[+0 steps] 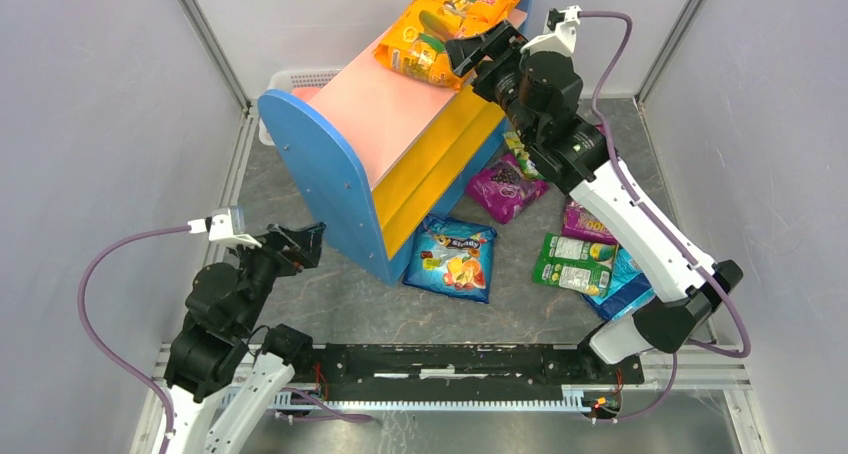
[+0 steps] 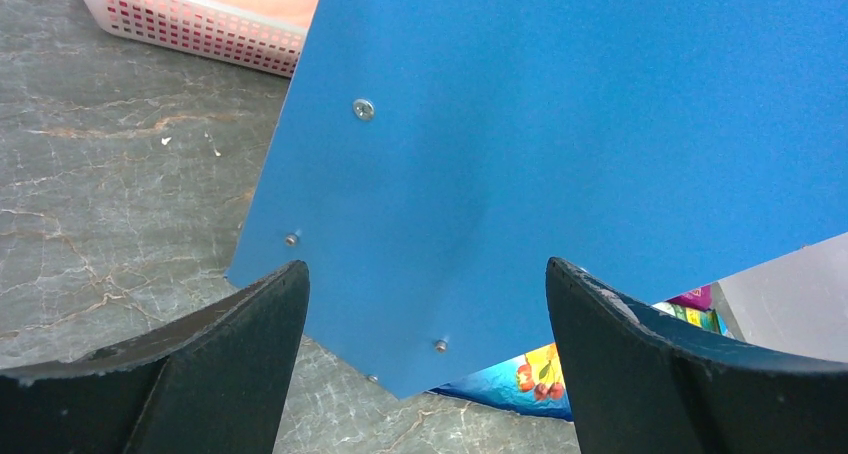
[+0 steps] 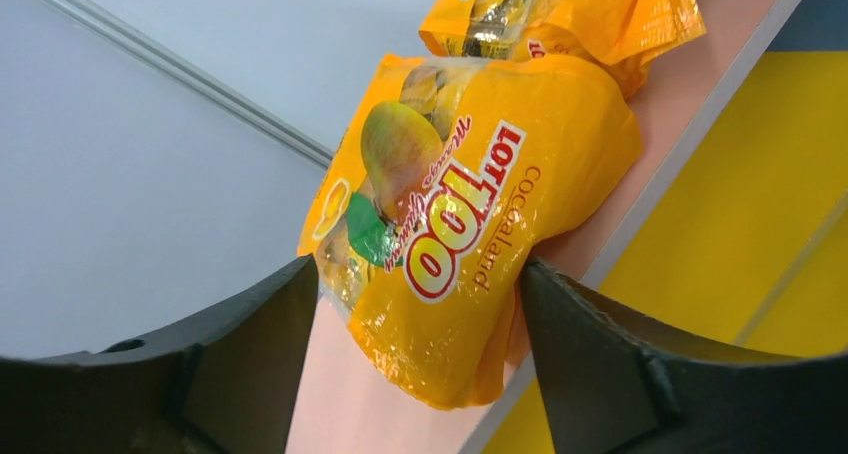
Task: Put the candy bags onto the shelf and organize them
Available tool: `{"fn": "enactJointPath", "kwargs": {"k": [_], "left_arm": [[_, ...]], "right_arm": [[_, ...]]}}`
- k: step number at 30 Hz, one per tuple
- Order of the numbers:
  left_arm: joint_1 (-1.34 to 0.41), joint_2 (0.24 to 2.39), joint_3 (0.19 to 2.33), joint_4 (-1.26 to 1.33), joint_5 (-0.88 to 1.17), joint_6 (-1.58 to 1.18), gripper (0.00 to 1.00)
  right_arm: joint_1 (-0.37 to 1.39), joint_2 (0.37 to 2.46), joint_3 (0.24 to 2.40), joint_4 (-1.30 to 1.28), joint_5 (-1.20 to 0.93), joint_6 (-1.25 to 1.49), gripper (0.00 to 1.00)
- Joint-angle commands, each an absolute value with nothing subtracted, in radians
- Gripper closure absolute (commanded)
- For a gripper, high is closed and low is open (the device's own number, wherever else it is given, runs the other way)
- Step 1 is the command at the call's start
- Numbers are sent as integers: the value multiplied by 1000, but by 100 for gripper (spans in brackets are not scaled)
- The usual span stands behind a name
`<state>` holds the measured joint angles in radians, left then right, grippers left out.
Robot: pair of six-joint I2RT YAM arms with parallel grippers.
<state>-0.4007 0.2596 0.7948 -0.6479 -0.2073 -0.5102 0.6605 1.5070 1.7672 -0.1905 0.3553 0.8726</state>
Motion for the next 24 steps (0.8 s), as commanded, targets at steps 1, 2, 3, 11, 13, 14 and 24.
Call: {"fn": "enactJointPath", "kwargs": {"k": [1,2,3,11,13,14,24], "left_arm": [[-406,244,797,-612,-205,-466,7],[-405,243,797,-613,-206,-466,7],[-406,244,795,-612,-209,-466,7],[-406,259,795,-612,-210,-468,7],[-405,259,795,-613,-212,-469,7],[-405,259,795,-612,-213,-469,7],[-404,268,795,-612,-218,-470,7]], "right_arm": [[661,1464,1681,-114,314,848,23],[661,1458,1656,-90,313,860,27],[660,1456,1637,-74,312,872,30],[674,1518,1675,-38,287,911,52],[681,1523,1669,-30,304,926,55],[688,1523,1665,-25,317,933,55],[747,1542,1674,46,453,966,47]]}}
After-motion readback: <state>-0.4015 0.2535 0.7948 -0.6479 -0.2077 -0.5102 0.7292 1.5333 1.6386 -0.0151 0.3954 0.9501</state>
